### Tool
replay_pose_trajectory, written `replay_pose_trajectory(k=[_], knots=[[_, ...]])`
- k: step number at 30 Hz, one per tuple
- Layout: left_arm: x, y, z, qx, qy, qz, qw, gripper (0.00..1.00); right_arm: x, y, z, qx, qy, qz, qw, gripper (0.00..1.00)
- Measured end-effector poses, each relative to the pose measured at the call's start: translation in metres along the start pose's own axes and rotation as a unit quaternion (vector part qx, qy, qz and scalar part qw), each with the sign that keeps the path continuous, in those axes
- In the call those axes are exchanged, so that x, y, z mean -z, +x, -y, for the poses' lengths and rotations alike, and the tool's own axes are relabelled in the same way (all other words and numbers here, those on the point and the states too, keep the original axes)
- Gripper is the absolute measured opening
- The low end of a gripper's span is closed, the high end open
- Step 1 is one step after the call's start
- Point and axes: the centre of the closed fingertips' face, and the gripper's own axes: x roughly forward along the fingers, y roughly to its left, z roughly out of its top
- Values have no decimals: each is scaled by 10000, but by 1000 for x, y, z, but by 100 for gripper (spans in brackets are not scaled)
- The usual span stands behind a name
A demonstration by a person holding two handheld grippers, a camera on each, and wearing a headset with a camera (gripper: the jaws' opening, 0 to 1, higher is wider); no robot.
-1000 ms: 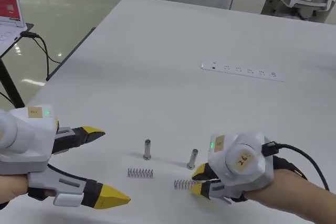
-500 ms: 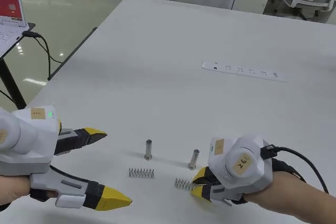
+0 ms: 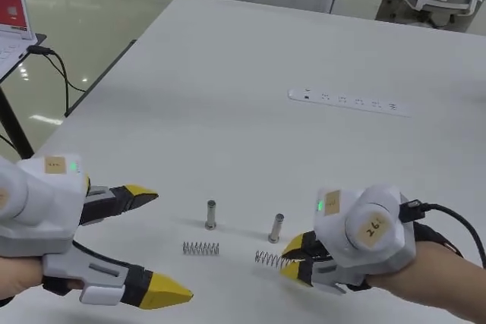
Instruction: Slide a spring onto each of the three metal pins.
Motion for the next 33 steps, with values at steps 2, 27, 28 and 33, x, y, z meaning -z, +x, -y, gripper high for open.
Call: replay_pose_trajectory(k=[2, 27, 28, 33], knots=[[3, 0, 2, 34, 18, -58, 10000, 88, -2, -3, 0, 6, -18, 22, 10000, 8], [-18, 66, 60, 1330, 434, -212, 9899, 49, -19, -29, -19, -71, -334, 81, 9994, 8], [-21, 69, 61, 1356, 426, -160, 9897, 47, -19, -29, -19, -69, -333, 77, 9994, 8], [-27, 79, 69, 1518, 464, -63, 9873, 38, -20, -33, -20, -54, -331, 114, 9994, 8]])
